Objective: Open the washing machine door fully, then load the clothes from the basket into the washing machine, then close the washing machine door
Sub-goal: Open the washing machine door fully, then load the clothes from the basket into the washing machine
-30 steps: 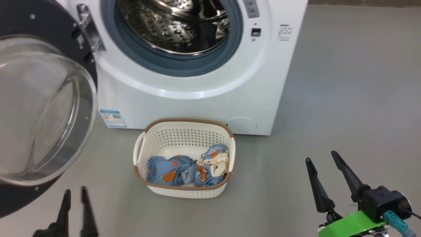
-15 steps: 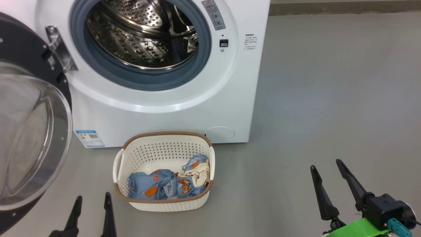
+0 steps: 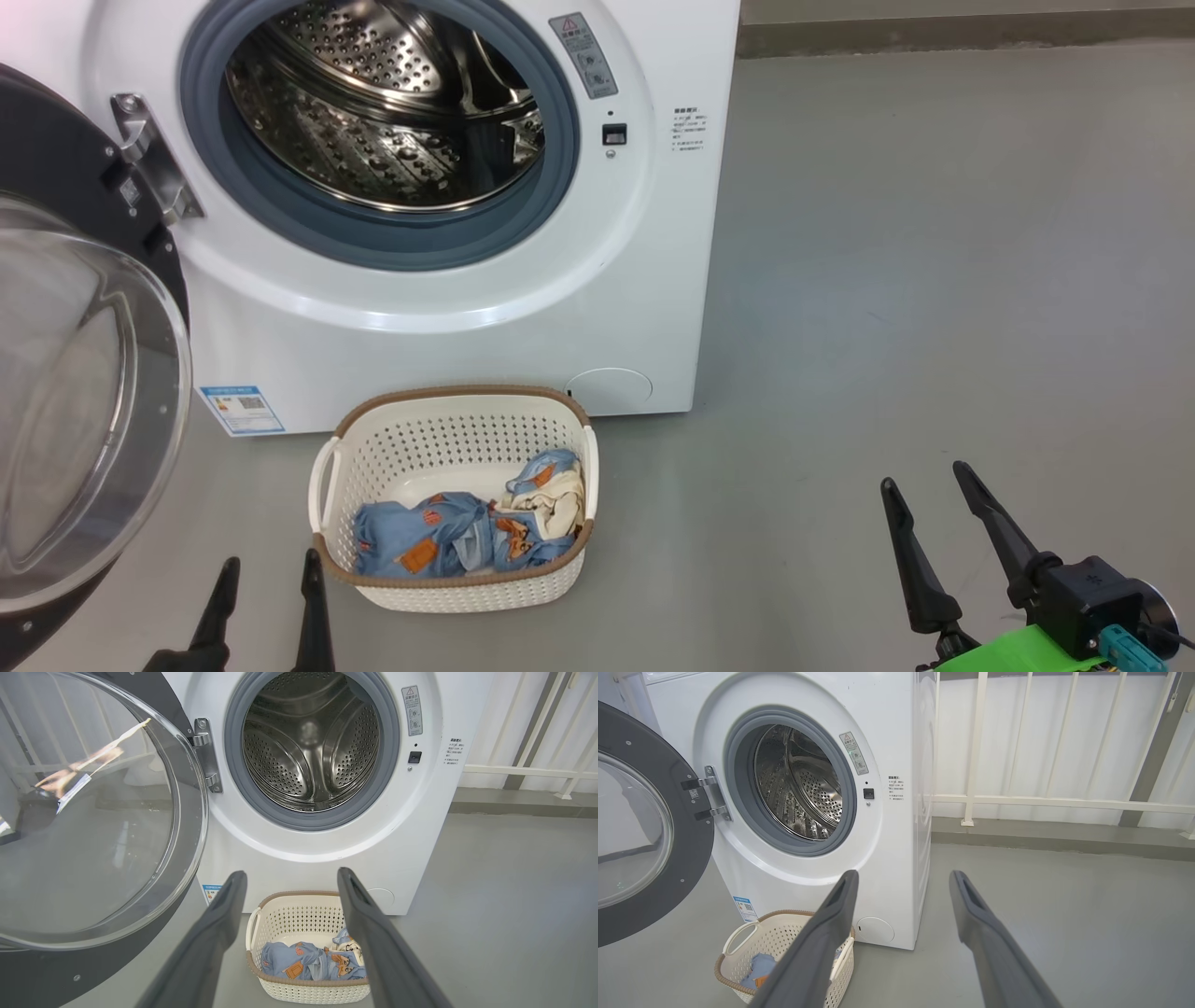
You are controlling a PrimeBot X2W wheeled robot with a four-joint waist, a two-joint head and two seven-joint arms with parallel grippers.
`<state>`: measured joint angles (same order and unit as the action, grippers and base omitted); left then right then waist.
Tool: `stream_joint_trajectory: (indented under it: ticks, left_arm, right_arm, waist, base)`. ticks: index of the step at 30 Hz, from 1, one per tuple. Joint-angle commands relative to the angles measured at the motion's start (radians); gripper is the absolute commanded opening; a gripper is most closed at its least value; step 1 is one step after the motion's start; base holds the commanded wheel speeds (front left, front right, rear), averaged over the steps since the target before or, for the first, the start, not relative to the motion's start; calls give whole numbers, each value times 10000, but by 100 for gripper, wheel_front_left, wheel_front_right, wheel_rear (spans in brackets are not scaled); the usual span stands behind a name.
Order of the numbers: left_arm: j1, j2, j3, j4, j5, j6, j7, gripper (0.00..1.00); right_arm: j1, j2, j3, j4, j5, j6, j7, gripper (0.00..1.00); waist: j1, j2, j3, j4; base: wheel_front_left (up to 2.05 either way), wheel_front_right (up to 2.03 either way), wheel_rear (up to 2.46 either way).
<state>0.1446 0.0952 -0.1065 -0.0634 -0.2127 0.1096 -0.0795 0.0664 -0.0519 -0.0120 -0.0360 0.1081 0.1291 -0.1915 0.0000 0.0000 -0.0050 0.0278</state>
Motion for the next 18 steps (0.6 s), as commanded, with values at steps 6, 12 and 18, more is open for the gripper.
stream_joint_trajectory:
  ticks: [6,12,18]
  left_arm:
    - [-203,132,250,-232,-10,92,9,100]
    - [-186,134,215,-196,9,177,-50,100]
    - [-197,155,175,-193,16,204,-109,100]
  right_arm:
    - [-19,-21,217,-259,-41,16,42,100]
    - [-17,-11,204,-226,-33,16,37,100]
    - [-19,-4,197,-208,-24,16,35,100]
  waist:
    - [0,0,2,42]
    - [0,0,-6,55]
    - [0,0,-5,58]
  base:
    - [0,0,0]
    - [0,0,0]
    - [0,0,0]
